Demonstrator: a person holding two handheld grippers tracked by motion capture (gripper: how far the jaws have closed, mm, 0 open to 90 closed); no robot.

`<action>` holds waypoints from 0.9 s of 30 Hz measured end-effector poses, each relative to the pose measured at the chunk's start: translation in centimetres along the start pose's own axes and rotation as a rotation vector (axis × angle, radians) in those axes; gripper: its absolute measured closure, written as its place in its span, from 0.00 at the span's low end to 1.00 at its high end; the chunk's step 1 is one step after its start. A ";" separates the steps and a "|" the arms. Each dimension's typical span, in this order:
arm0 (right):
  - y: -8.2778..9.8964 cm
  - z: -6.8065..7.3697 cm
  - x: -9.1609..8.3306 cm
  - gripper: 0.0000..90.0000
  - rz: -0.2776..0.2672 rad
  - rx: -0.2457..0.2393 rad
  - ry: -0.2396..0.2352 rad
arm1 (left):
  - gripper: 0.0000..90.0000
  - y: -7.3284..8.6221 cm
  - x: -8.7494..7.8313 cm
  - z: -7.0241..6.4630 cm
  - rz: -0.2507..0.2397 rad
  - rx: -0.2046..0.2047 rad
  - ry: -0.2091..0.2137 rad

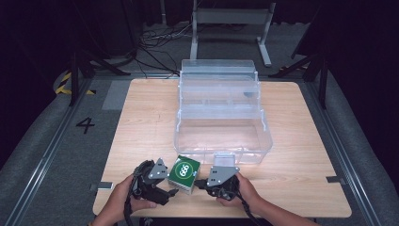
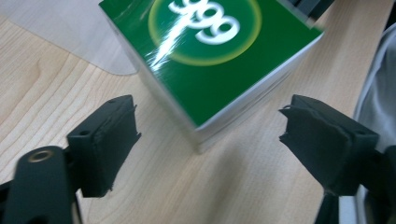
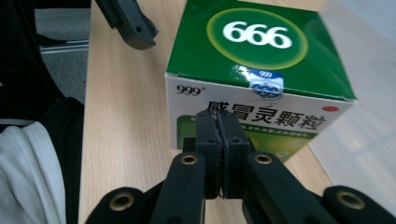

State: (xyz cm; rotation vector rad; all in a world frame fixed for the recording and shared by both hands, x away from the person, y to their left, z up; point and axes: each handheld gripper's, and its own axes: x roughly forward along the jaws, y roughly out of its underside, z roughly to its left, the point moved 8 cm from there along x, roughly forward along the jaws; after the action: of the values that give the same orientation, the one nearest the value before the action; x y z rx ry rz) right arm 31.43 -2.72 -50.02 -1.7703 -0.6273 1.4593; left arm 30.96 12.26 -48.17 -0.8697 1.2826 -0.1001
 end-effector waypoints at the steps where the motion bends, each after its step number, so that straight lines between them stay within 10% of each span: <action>1: -0.2 0.1 0.3 1.00 0.001 0.002 -0.008 | 0.17 0.0 -0.1 -0.1 -0.001 -0.008 0.008; 11: -0.9 1.0 0.9 0.80 -0.012 -0.024 -0.038 | 0.17 -0.5 -0.6 -0.1 0.004 -0.097 0.007; 27: 5.6 -2.4 -6.0 0.56 0.083 0.068 0.028 | 0.05 -2.9 1.6 0.2 0.112 -0.165 -0.052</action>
State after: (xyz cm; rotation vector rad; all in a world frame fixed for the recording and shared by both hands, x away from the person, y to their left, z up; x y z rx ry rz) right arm 31.87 -11.22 -50.67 -1.7795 -0.4891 1.4914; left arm 32.75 9.51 -47.61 -0.9326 1.3013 0.1174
